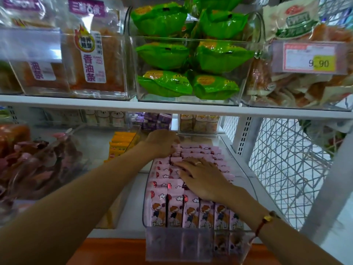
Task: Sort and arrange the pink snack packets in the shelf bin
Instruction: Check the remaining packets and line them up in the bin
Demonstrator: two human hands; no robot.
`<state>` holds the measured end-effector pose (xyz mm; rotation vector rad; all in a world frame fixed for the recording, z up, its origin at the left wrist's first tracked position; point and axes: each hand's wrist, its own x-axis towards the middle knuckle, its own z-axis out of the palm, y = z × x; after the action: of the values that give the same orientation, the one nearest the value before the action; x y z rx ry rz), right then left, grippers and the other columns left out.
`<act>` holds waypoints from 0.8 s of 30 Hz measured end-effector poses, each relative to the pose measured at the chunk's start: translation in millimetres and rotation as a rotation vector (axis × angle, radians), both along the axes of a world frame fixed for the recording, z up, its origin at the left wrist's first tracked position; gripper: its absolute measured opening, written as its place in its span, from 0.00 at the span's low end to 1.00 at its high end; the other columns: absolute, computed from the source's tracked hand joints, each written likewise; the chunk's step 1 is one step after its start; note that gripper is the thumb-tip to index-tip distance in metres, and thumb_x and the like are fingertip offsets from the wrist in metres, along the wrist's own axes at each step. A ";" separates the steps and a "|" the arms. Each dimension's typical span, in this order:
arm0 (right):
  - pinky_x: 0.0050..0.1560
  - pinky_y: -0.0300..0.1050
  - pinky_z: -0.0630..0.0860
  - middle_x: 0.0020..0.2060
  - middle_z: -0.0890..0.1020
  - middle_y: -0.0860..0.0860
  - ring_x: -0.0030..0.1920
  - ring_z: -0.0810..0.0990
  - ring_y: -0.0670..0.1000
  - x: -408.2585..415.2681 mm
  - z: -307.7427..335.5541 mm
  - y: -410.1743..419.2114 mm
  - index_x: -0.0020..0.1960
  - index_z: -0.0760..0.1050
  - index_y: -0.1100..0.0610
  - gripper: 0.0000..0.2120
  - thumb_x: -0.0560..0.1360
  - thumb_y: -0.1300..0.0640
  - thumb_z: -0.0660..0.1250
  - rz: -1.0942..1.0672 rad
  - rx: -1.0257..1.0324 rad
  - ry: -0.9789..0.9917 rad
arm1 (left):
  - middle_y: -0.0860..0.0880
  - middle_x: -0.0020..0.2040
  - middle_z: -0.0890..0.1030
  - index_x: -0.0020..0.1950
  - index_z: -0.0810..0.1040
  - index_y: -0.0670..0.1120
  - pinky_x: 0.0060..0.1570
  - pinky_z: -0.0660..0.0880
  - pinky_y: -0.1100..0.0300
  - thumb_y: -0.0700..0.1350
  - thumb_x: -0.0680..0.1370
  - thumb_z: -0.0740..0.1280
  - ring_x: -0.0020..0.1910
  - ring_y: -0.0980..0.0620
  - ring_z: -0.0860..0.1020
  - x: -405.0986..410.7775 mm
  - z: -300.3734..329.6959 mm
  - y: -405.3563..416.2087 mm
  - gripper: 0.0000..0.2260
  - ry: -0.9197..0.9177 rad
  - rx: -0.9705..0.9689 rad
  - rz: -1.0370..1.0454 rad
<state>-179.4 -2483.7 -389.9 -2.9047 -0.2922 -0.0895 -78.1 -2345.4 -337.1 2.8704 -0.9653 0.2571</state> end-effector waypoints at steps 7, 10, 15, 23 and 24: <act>0.71 0.51 0.58 0.71 0.68 0.50 0.71 0.64 0.52 -14.2 9.3 3.3 0.70 0.66 0.46 0.20 0.82 0.46 0.47 -0.001 -0.045 -0.166 | 0.49 0.64 0.77 0.66 0.74 0.51 0.52 0.67 0.59 0.51 0.81 0.59 0.61 0.49 0.74 -28.8 2.9 6.3 0.15 0.025 0.174 -0.120; 0.70 0.52 0.62 0.71 0.68 0.49 0.70 0.66 0.53 -24.8 8.6 2.1 0.71 0.65 0.46 0.20 0.82 0.46 0.48 -0.020 -0.029 -0.170 | 0.50 0.61 0.79 0.64 0.75 0.50 0.50 0.69 0.60 0.50 0.81 0.62 0.57 0.51 0.76 -34.3 -0.5 1.9 0.13 -0.010 0.183 -0.100; 0.73 0.52 0.55 0.75 0.61 0.48 0.74 0.59 0.52 -33.6 9.9 -1.8 0.72 0.64 0.45 0.22 0.82 0.43 0.46 -0.067 -0.036 -0.042 | 0.48 0.54 0.81 0.54 0.78 0.48 0.50 0.75 0.55 0.48 0.80 0.63 0.54 0.48 0.78 -39.1 2.1 3.1 0.07 -0.058 0.029 -0.048; 0.67 0.51 0.64 0.71 0.68 0.50 0.68 0.67 0.53 -31.2 20.3 0.8 0.69 0.68 0.48 0.20 0.82 0.45 0.49 -0.068 -0.024 0.023 | 0.48 0.47 0.81 0.45 0.75 0.46 0.44 0.76 0.54 0.41 0.80 0.62 0.48 0.47 0.79 -66.6 7.1 21.6 0.06 0.182 -1.004 0.068; 0.65 0.51 0.68 0.68 0.71 0.51 0.65 0.71 0.53 -31.8 22.1 0.8 0.66 0.71 0.50 0.19 0.82 0.46 0.50 -0.071 -0.006 0.016 | 0.47 0.48 0.82 0.47 0.76 0.46 0.46 0.77 0.55 0.42 0.80 0.62 0.49 0.48 0.80 -76.6 5.7 26.0 0.05 0.175 -1.169 0.085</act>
<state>-211.1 -2483.0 -367.8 -2.9202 -0.1869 -0.0776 -154.8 -2319.4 -331.4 1.8059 -0.4070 0.3940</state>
